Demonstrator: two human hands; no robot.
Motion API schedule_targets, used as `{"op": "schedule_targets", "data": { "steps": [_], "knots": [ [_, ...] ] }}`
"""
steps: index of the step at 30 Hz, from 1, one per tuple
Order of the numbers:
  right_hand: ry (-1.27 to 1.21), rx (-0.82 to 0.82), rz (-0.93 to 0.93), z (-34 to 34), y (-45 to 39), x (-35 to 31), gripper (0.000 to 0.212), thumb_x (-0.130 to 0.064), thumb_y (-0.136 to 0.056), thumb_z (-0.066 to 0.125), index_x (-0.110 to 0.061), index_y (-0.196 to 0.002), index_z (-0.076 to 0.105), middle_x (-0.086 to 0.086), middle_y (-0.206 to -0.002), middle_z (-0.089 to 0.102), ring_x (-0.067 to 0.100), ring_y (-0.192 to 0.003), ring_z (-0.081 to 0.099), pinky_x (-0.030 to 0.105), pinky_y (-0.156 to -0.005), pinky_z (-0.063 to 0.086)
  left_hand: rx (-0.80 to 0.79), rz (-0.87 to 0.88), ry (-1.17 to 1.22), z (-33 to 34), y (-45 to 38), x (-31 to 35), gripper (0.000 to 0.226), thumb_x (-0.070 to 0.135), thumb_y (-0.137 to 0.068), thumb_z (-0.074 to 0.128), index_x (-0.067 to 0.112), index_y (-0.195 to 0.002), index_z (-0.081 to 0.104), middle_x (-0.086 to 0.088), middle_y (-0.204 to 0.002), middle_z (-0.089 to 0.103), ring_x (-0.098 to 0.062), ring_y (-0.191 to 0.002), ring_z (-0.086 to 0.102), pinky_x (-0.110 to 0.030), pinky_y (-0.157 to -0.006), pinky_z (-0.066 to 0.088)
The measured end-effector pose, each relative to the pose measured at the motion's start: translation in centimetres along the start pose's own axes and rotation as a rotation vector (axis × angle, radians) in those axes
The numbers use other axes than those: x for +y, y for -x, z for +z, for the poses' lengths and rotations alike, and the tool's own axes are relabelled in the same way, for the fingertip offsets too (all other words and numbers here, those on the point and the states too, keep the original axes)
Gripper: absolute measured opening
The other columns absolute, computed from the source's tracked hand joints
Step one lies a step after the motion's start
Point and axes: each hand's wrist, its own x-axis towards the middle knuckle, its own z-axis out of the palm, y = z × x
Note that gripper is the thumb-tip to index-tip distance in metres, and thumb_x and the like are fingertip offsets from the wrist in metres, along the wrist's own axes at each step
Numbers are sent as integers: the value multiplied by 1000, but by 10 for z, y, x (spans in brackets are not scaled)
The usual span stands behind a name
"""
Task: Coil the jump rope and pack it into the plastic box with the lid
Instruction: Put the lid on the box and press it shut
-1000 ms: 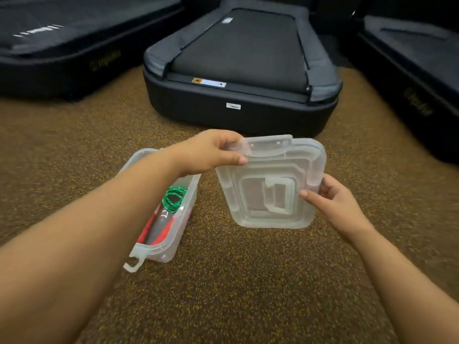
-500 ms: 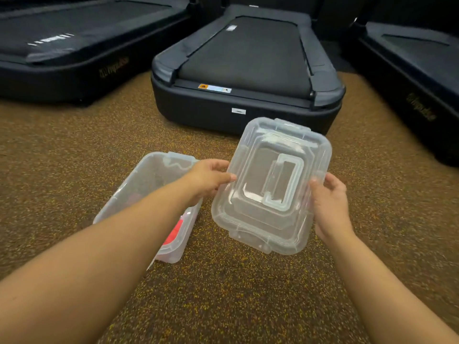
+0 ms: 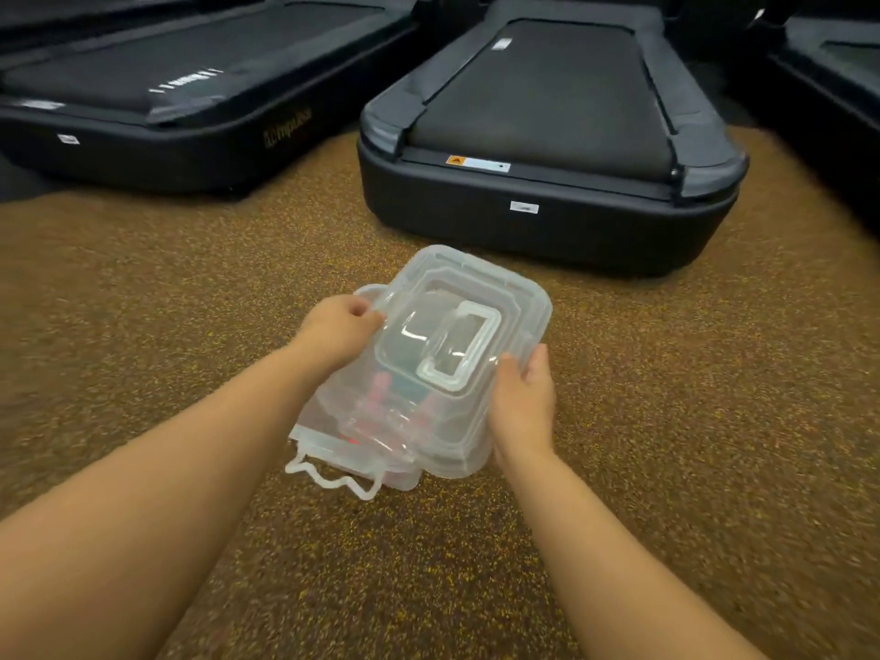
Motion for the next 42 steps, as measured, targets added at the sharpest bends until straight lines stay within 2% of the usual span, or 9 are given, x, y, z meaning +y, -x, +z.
{"op": "schedule_targets", "data": {
  "steps": [5, 9, 16, 20, 24, 29, 33, 38, 42],
  "knots": [
    [88, -36, 52, 48, -7, 26, 59, -39, -83, 41, -37, -141, 30, -3, -143, 50, 23, -129, 50, 52, -106, 42, 55, -102, -122, -7, -7, -40, 30, 29, -96, 41, 12, -115, 58, -8, -104, 59, -29, -93, 54, -34, -76, 40],
    [200, -54, 69, 67, -18, 42, 60, -36, -83, 34, -30, -142, 30, 1, -148, 44, 26, -134, 44, 52, -109, 38, 42, -154, -100, -3, -13, -63, 32, 25, -97, 37, 8, -121, 51, -17, -119, 59, -35, -103, 55, -35, -77, 39],
    [236, -34, 58, 77, -26, 59, 62, -33, -82, 35, -30, -143, 30, 1, -148, 44, 24, -135, 43, 50, -110, 38, 15, -160, -125, 3, -26, -80, 36, 27, -98, 36, 7, -124, 50, -20, -118, 60, -38, -104, 56, -40, -84, 44],
    [214, -4, 55, 75, -23, 54, 57, -34, -79, 40, -26, -136, 42, 3, -136, 55, 26, -123, 55, 51, -103, 45, 22, -120, -134, 5, -32, -81, 33, 25, -98, 36, 7, -114, 57, -18, -108, 63, -36, -97, 57, -38, -78, 43],
    [177, 18, 51, 68, -15, 37, 25, -16, -82, 46, -20, -102, 61, 6, -100, 69, 29, -90, 67, 51, -85, 56, -6, -109, -69, 4, -34, -81, 32, 24, -98, 35, 7, -110, 59, -19, -106, 63, -29, -84, 52, -33, -72, 40],
    [39, 2, 108, 63, -10, 27, 24, -2, -84, 48, -17, -91, 65, 6, -89, 72, 24, -76, 66, 39, -70, 56, -55, -170, 12, 1, -37, -79, 33, 20, -96, 38, 10, -114, 63, -14, -101, 64, -31, -89, 58, -35, -81, 48],
    [-2, 9, 106, 64, -12, 29, 26, -1, -82, 48, -17, -90, 67, 7, -89, 73, 23, -76, 66, 41, -72, 57, -53, -237, -31, 3, -46, -72, 34, 14, -93, 40, 5, -118, 61, -21, -115, 63, -41, -104, 60, -43, -91, 50],
    [-23, 31, 92, 67, -14, 30, 34, -3, -77, 47, -19, -106, 58, 0, -88, 67, 29, -88, 68, 47, -82, 57, 1, -156, -228, 20, -47, -71, 52, 25, -96, 28, 9, -145, 28, -17, -149, 36, -38, -132, 38, -47, -107, 33],
    [-19, -5, 146, 64, -24, 26, 65, -16, -77, 52, -25, -140, 38, -4, -119, 51, 18, -108, 58, 45, -97, 49, 15, 150, -462, 29, -53, -69, 60, 34, -98, 27, 13, -151, 8, -8, -160, 9, -25, -147, 10, -44, -118, 13]
  ]
}}
